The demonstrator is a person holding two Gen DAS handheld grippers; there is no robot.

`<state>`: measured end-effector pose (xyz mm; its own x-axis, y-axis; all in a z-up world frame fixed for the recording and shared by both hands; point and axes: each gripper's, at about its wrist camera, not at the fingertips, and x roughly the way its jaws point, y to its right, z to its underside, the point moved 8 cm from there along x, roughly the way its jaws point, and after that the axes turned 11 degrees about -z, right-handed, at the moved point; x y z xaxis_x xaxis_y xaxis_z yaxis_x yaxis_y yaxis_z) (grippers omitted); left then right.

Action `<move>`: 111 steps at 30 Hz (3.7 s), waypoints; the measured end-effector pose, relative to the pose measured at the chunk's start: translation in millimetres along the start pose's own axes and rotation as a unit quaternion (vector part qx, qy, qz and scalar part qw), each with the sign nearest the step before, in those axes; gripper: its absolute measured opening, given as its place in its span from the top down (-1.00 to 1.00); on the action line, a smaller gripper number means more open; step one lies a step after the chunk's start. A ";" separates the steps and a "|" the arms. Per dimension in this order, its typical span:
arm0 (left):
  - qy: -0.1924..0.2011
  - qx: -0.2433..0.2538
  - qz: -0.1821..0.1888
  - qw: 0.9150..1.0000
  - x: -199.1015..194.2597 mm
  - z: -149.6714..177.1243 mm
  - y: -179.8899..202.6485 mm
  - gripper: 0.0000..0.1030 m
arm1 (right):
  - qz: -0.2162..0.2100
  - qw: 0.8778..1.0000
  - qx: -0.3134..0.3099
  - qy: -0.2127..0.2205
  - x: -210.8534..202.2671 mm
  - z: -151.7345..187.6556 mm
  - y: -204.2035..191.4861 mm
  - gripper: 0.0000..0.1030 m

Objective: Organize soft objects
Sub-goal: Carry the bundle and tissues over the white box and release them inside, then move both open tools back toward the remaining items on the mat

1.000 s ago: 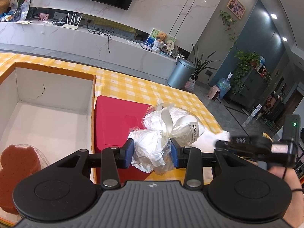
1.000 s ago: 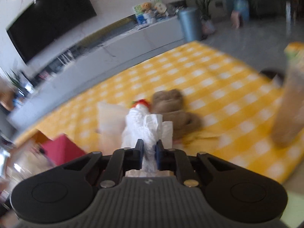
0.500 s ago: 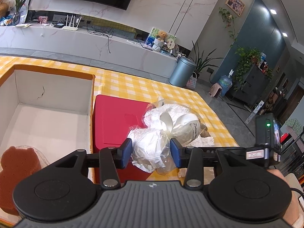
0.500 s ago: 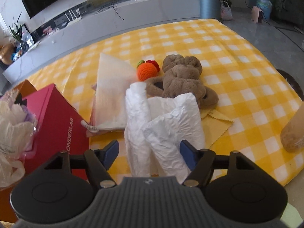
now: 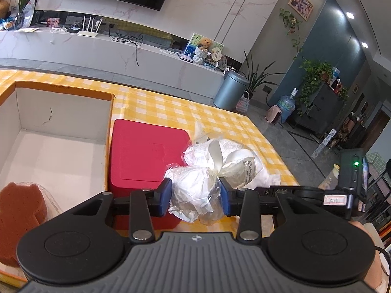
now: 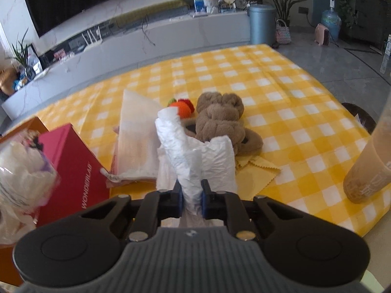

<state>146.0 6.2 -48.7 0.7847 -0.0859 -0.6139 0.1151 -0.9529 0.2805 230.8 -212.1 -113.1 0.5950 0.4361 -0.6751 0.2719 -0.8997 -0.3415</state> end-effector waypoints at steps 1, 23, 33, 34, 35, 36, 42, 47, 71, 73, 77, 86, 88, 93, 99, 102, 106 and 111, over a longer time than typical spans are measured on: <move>0.002 0.002 -0.001 1.000 -3.0 -0.6 1.3 0.13 | -0.004 1.000 -0.001 0.009 -6.0 -1.8 -2.5 0.78; 0.116 -0.035 -0.076 0.990 -132.3 -60.5 -67.9 0.25 | -0.277 0.951 0.003 0.137 -112.3 -33.8 -136.1 0.78; 0.105 -0.078 -0.071 0.989 -132.1 -47.1 -132.4 0.25 | -0.295 0.951 -0.088 0.029 -68.5 7.9 -258.0 0.78; 0.100 -0.081 -0.060 0.990 -128.7 -43.7 -135.7 0.25 | -0.283 0.954 -0.096 0.016 -57.4 14.3 -264.9 0.78; 0.093 -0.087 -0.051 0.991 -126.1 -38.4 -145.4 0.25 | -0.265 0.958 -0.106 0.006 -45.3 20.3 -269.5 0.78; 0.087 -0.091 -0.048 0.991 -121.6 -34.8 -149.4 0.25 | -0.243 0.963 -0.116 -0.005 -31.8 26.2 -272.9 0.78; 0.073 -0.103 -0.098 0.987 -102.9 -25.7 -178.5 0.25 | -0.150 0.977 -0.131 -0.073 29.9 58.4 -268.4 0.75; 0.050 -0.128 -0.095 0.986 -94.0 -16.6 -195.1 0.25 | -0.119 0.975 -0.176 -0.059 37.6 68.4 -275.9 0.03; 0.049 -0.129 -0.210 0.968 -90.2 -14.8 -171.7 -0.69 | -0.170 0.979 -0.097 0.054 -14.1 36.1 -244.6 -0.69; 0.061 -0.155 -0.186 0.968 -101.8 -18.4 -169.9 -0.69 | -0.168 0.979 -0.095 0.058 -20.8 31.0 -240.1 -0.69; 0.085 -0.135 -0.174 0.972 -116.4 -24.2 -157.4 -0.69 | -0.146 0.981 -0.107 0.068 -40.9 8.5 -222.9 -0.69; 0.087 -0.082 -0.140 0.983 -105.1 -31.9 -104.3 -0.64 | -0.062 0.989 -0.114 0.069 -62.0 -44.8 -140.0 -0.74; 0.092 -0.062 -0.148 0.983 -101.5 -32.4 -91.2 -0.61 | -0.036 0.992 -0.096 0.074 -61.2 -46.1 -114.7 -0.74; 0.070 -0.046 -0.131 0.988 -82.1 -32.2 -65.4 -0.52 | -0.013 0.997 -0.050 0.058 -45.9 -32.5 -60.7 -0.74; 0.063 0.005 -0.140 0.988 -58.4 -34.2 -29.2 -0.52 | -0.006 0.998 -0.042 0.041 -32.3 -25.6 -42.6 -0.73; 0.059 0.021 -0.138 0.988 -47.6 -33.7 -13.1 -0.52 | -0.015 0.998 -0.045 0.036 -28.3 -24.0 -42.4 -0.73; 0.057 0.045 -0.139 0.988 -33.5 -31.7 6.0 -0.52 | -0.005 0.997 -0.069 0.021 -16.4 -22.8 -38.7 -0.73; 0.045 0.074 -0.136 0.987 -8.5 -30.0 24.2 -0.53 | 0.021 0.999 -0.041 -0.012 13.2 -22.9 -13.1 -0.74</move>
<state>160.4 -7.5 -14.6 0.7885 0.1982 -0.5822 0.2441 -0.9698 0.0005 252.4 -195.0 -102.5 0.5889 0.3973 -0.7038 0.3088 -0.9154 -0.2584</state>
